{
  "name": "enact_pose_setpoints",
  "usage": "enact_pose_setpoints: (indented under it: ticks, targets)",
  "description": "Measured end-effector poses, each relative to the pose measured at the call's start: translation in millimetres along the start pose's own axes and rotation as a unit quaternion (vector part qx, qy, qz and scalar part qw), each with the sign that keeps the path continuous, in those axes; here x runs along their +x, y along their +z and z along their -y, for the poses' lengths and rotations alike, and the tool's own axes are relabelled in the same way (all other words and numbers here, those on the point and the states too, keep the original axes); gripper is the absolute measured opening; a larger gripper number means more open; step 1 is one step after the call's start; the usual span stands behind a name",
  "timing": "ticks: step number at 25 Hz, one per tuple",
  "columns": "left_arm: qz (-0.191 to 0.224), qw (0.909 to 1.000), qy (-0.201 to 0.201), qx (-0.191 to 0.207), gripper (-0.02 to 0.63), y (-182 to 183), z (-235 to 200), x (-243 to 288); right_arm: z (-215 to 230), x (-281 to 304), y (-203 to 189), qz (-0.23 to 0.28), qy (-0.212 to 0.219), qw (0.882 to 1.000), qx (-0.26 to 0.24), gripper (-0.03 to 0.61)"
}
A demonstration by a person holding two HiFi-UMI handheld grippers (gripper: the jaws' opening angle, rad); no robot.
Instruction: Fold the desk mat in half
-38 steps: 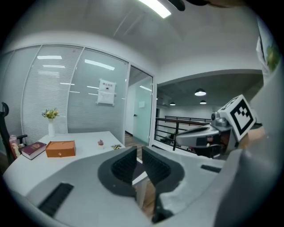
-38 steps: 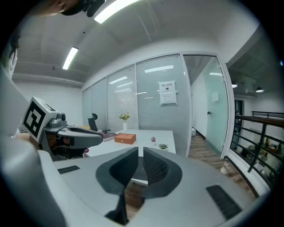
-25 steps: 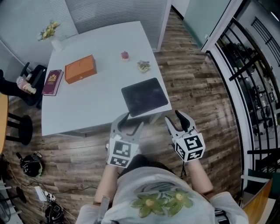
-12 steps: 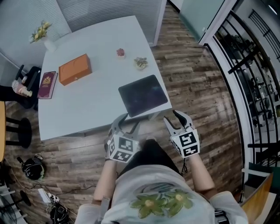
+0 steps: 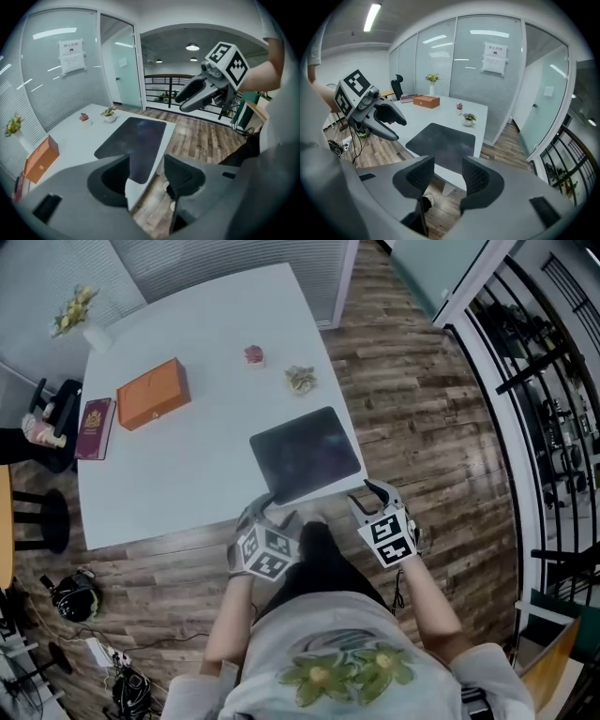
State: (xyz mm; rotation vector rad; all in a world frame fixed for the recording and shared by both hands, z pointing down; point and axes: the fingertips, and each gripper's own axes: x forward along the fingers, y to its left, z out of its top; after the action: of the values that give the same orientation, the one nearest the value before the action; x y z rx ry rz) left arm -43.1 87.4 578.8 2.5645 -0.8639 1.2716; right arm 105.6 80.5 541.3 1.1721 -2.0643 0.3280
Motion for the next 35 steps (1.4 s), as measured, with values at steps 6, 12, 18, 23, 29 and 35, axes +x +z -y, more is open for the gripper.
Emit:
enact_pose_setpoints:
  ticks: [6,12,18,23,29,35]
  targets:
    - [-0.049,0.9983,-0.031,-0.001,0.215,-19,2,35,16,40,-25,-0.061,0.025,0.997,-0.035,0.186]
    - [-0.087,0.9951,-0.047,0.002,0.215,-35,0,57,28,70,-42,-0.106,0.044,0.989,-0.093,0.186]
    - [-0.114,0.9919,-0.055,0.001,0.212,-46,-5,68,35,90,-48,-0.135,0.072,0.974,-0.165,0.186]
    - [-0.142,0.9881,-0.058,-0.006,0.21,-59,-4,78,39,103,-58,-0.163,0.093,0.959,-0.214,0.186]
    - [-0.148,0.9871,-0.058,-0.011,0.206,-60,-7,79,38,110,-64,-0.186,0.133,0.943,-0.241,0.183]
    - [-0.155,0.9845,-0.074,-0.035,0.193,-61,-9,78,35,111,-67,-0.202,0.175,0.94,-0.213,0.14]
